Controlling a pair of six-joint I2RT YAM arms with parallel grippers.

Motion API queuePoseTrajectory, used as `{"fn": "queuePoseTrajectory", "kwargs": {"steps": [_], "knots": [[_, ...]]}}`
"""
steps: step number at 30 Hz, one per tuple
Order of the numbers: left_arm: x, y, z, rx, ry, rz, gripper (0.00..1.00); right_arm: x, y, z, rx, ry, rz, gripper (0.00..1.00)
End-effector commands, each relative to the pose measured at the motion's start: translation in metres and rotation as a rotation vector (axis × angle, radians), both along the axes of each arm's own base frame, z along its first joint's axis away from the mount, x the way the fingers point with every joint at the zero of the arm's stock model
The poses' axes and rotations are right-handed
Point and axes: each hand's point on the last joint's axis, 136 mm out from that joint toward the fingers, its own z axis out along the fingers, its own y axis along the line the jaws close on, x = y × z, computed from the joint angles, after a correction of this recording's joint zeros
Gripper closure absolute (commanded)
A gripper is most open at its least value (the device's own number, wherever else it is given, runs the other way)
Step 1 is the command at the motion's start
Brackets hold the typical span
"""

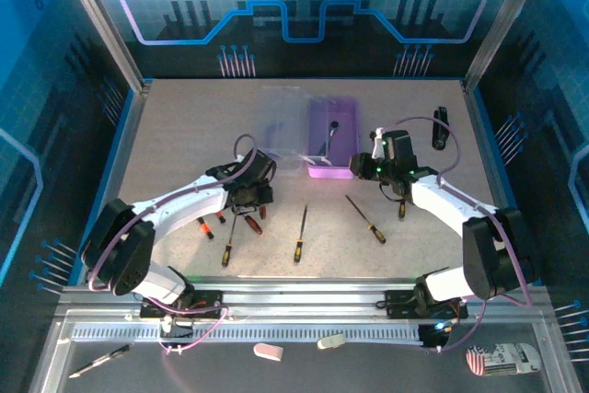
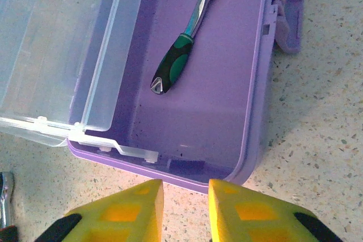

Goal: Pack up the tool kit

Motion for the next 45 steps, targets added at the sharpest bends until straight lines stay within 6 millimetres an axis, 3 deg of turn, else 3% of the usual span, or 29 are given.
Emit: {"fn": "queuePoseTrajectory", "kwargs": {"steps": [1,6,12,24,30,35,45], "knots": [[0.001,0.000,0.020,0.008,-0.040,-0.041,0.87,0.002,-0.004,0.012,0.002,-0.036,-0.006,0.72],[-0.002,0.007,0.045,0.007,-0.105,-0.050,0.87,0.001,0.011,0.024,0.023,-0.060,0.065,0.68],[0.002,0.007,0.082,0.003,-0.187,-0.097,0.87,0.000,0.038,0.053,0.074,-0.090,0.145,0.59],[0.016,-0.037,0.130,-0.163,-0.373,-0.276,0.87,-0.003,0.115,0.128,0.257,-0.134,0.300,0.49],[0.024,-0.048,0.139,-0.202,-0.423,-0.299,0.88,-0.007,0.153,0.132,0.402,-0.058,0.325,0.49],[0.027,-0.055,0.143,-0.222,-0.443,-0.316,0.88,-0.018,0.182,0.124,0.455,-0.007,0.373,0.50],[0.028,-0.064,0.130,-0.240,-0.405,-0.322,0.89,-0.022,0.194,0.107,0.471,0.029,0.394,0.52]]}}
